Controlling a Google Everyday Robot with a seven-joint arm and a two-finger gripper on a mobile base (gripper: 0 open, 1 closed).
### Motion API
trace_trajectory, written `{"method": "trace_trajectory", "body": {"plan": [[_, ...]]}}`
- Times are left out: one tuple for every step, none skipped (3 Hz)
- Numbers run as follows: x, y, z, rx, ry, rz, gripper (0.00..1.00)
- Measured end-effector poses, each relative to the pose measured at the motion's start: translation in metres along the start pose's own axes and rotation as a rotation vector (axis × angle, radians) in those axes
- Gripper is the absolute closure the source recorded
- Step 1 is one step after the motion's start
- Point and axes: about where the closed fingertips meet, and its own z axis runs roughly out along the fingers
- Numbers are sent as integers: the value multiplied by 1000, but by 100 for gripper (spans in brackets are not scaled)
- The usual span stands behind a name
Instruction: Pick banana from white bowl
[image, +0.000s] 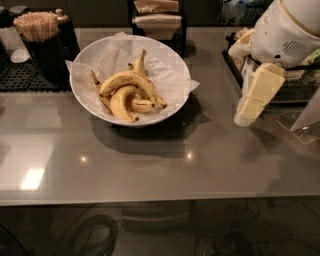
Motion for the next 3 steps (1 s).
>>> {"method": "trace_trajectory", "body": {"plan": [[-53, -33, 32, -91, -125, -49, 0], [-63, -46, 36, -81, -152, -57, 0], [-55, -56, 43, -42, -203, 5, 0]]}}
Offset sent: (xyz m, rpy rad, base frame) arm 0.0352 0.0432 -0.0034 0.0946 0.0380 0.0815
